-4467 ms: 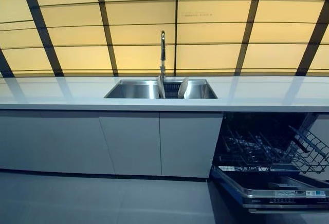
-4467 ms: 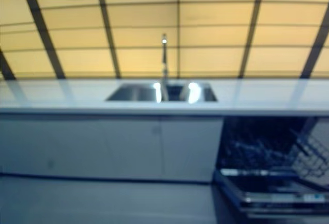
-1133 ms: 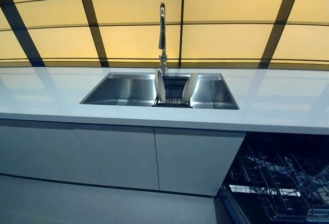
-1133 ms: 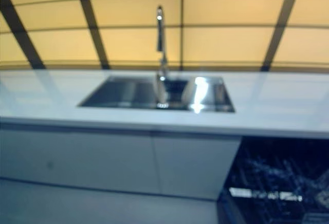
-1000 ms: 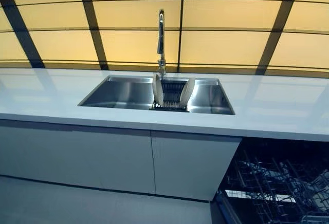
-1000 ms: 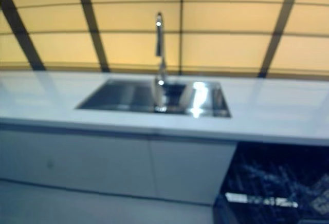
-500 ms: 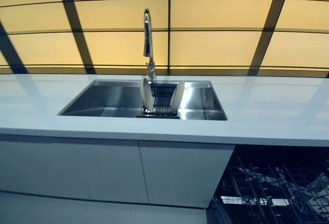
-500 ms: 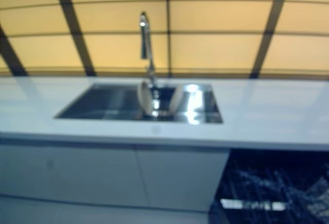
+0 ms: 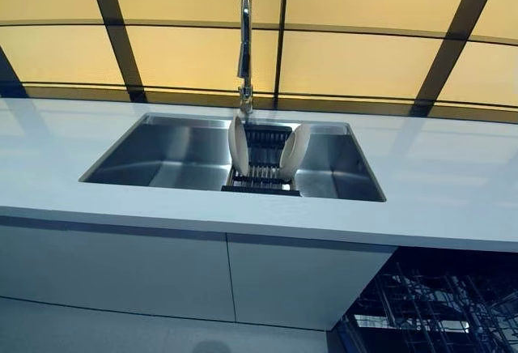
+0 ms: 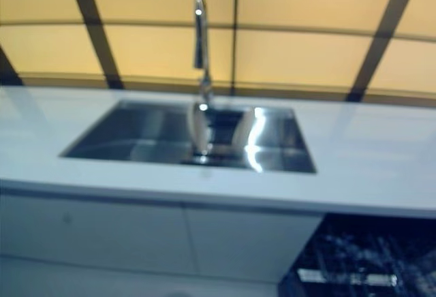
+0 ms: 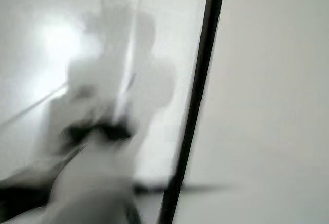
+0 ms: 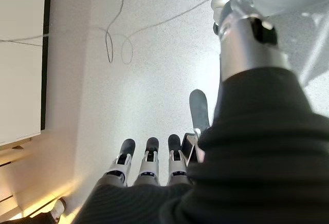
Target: Take plates into dishwasher
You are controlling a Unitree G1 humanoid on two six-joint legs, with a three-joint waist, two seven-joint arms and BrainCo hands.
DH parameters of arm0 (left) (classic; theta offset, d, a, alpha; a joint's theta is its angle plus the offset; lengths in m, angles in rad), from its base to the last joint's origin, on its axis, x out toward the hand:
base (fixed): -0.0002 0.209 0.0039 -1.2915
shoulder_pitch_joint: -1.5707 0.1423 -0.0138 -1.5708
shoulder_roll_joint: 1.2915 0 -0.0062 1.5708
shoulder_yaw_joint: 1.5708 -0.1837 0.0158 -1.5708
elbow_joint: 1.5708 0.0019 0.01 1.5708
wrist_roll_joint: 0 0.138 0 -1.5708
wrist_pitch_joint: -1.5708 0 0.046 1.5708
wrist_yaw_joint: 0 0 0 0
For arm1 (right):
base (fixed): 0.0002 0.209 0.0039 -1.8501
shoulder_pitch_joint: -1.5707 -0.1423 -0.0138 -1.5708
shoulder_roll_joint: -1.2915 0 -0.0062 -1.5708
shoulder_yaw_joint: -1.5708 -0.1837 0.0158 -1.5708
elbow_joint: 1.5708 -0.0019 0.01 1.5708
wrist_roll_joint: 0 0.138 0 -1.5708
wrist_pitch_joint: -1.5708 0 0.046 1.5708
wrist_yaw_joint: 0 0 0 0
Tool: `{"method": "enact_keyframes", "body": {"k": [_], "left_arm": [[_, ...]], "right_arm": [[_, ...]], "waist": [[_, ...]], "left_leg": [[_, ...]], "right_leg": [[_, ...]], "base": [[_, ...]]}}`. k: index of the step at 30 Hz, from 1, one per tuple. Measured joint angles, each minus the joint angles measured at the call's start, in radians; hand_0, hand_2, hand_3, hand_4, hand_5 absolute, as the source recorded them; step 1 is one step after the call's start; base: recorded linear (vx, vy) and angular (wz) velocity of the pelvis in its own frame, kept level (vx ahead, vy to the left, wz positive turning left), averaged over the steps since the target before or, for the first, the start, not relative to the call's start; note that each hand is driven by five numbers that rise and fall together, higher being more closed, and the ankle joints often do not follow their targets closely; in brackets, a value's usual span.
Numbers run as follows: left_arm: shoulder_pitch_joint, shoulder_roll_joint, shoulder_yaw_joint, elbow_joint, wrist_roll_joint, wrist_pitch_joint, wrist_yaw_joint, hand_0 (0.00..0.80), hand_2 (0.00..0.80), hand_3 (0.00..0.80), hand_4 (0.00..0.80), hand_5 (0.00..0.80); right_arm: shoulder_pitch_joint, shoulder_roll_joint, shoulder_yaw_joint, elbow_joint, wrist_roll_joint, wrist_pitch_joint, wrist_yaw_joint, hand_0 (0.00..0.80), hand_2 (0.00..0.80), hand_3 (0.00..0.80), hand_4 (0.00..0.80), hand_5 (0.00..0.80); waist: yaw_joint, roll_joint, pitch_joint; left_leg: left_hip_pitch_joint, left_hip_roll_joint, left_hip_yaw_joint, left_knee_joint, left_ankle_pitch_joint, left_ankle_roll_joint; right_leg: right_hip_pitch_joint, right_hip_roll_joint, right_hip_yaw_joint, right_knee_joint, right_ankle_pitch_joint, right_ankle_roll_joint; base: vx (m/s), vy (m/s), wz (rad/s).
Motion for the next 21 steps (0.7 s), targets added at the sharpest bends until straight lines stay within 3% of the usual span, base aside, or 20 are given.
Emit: {"method": "enact_keyframes", "body": {"k": [3,4,5,7,9,10,13,14,15,17,19,20,21], "left_arm": [[0.004,-0.005,0.000,0.000,0.019,0.002,-0.008,0.000,0.000,0.000,0.000,0.000],[0.006,-0.012,-0.002,0.001,0.027,0.004,-0.016,0.000,0.000,0.000,0.000,0.000],[0.005,-0.008,-0.006,0.000,0.048,0.005,-0.021,0.000,0.000,0.000,0.000,0.000],[0.005,0.001,-0.024,-0.001,0.062,0.012,-0.033,0.000,0.000,0.000,0.000,0.000],[0.004,0.006,-0.041,0.000,0.076,0.022,-0.042,0.000,0.000,0.000,0.000,0.000],[-0.003,0.014,-0.041,0.017,0.080,0.032,-0.055,0.000,0.000,0.000,0.000,0.000],[-0.011,0.016,-0.040,0.034,0.087,0.033,-0.063,0.000,0.000,0.000,0.000,0.000],[-0.011,0.016,-0.040,0.045,0.086,0.032,-0.064,0.000,0.000,0.000,0.000,0.000],[-0.002,0.019,-0.039,0.037,0.085,0.031,-0.069,0.000,0.000,0.000,0.000,0.000],[0.015,0.008,-0.023,0.016,0.085,0.027,-0.063,0.000,0.000,0.000,0.000,0.000],[0.045,0.007,-0.027,-0.002,0.097,0.022,-0.062,0.000,0.000,0.000,0.000,0.000],[0.061,0.007,-0.027,0.001,0.096,0.023,-0.062,0.000,0.000,0.000,0.000,0.000],[0.078,-0.001,-0.027,0.003,0.097,0.024,-0.062,0.000,0.000,0.000,0.000,0.000]], "right_arm": [[0.027,-0.004,-0.002,0.000,-0.001,0.010,0.000,0.000,0.000,0.000,0.000,0.000],[0.031,-0.006,-0.017,-0.011,-0.003,0.000,0.002,0.000,0.000,0.000,0.000,0.000],[0.041,0.003,-0.021,-0.026,-0.004,-0.008,0.004,0.000,0.000,0.000,0.000,0.000],[0.041,0.015,-0.022,-0.065,-0.003,-0.031,0.004,0.000,0.000,0.000,0.000,0.000],[0.038,0.020,-0.021,-0.086,-0.004,-0.045,0.004,0.000,0.000,0.000,0.000,0.000],[0.015,0.025,-0.017,-0.096,-0.016,-0.062,0.002,0.000,0.000,0.000,0.000,0.000],[0.017,0.026,-0.021,-0.098,-0.019,-0.068,0.004,0.000,0.000,0.000,0.000,0.000],[0.012,0.029,-0.019,-0.096,-0.019,-0.077,0.005,0.000,0.000,0.000,0.000,0.000],[0.008,0.037,-0.021,-0.096,-0.022,-0.086,0.004,0.000,0.000,0.000,0.000,0.000],[0.012,0.039,-0.030,-0.093,-0.022,-0.088,0.003,0.000,0.000,0.000,0.000,0.000],[0.013,0.041,-0.036,-0.094,-0.022,-0.089,0.002,0.000,0.000,0.000,0.000,0.000],[0.006,0.041,-0.036,-0.096,-0.022,-0.088,0.001,0.000,0.000,0.000,0.000,0.000],[-0.002,0.033,-0.035,-0.100,-0.022,-0.089,-0.001,0.000,0.000,0.000,0.000,0.000]], "waist": [[-0.006,-0.010,-0.012],[-0.008,0.014,-0.017],[-0.011,0.017,-0.021],[-0.034,0.022,-0.035],[-0.045,0.034,-0.044],[-0.064,0.039,-0.046],[-0.073,0.028,-0.045],[-0.088,0.030,-0.044],[-0.087,0.014,-0.033],[-0.083,0.004,-0.042],[-0.078,-0.012,-0.051],[-0.075,-0.014,-0.052],[-0.080,-0.001,-0.055]], "left_leg": [[0.047,-0.025,0.004,-0.031,-0.026,0.041],[0.103,-0.016,0.012,-0.098,-0.016,0.058],[0.142,-0.018,0.012,-0.119,-0.019,0.065],[0.178,-0.026,0.002,-0.144,-0.022,0.076],[0.199,-0.019,0.002,-0.167,-0.016,0.069],[0.204,-0.014,-0.003,-0.184,-0.015,0.070],[0.225,-0.019,-0.011,-0.189,-0.023,0.064],[0.229,-0.014,-0.029,-0.189,-0.032,0.064],[0.248,-0.018,-0.020,-0.204,-0.036,0.062],[0.262,-0.014,-0.019,-0.204,-0.057,0.054],[0.279,-0.012,-0.017,-0.203,-0.069,0.026],[0.288,-0.010,-0.014,-0.201,-0.080,0.013],[0.296,0.007,-0.014,-0.197,-0.091,-0.002]], "right_leg": [[-0.006,-0.032,-0.003,0.081,-0.045,0.042],[-0.090,-0.043,-0.013,0.305,-0.058,0.070],[-0.163,-0.060,-0.024,0.490,-0.044,0.080],[-0.260,-0.103,-0.029,0.666,-0.048,0.085],[-0.306,-0.118,-0.035,0.611,-0.051,0.093],[-0.334,-0.120,-0.032,0.370,-0.032,0.116],[-0.378,-0.130,-0.033,0.226,0.043,0.142],[-0.378,-0.114,-0.014,0.136,0.092,0.159],[-0.409,-0.112,-0.005,0.113,0.149,0.159],[-0.399,-0.110,-0.017,0.132,0.160,0.151],[-0.344,-0.113,-0.031,0.091,0.187,0.144],[-0.314,-0.110,-0.039,0.038,0.276,0.111],[-0.280,-0.086,-0.044,-0.013,0.302,0.052]], "base": [[0.201,0.154,-0.08],[0.308,0.196,-0.19],[0.352,0.165,-0.12],[0.311,-0.024,0.08],[0.194,-0.140,0.01],[0.081,-0.095,0.08],[0.042,-0.070,0.17],[0.088,-0.100,0.31],[0.140,-0.120,0.40],[0.203,-0.127,0.29],[0.156,-0.101,0.03],[0.120,-0.077,-0.14],[0.100,-0.059,-0.15]]}}
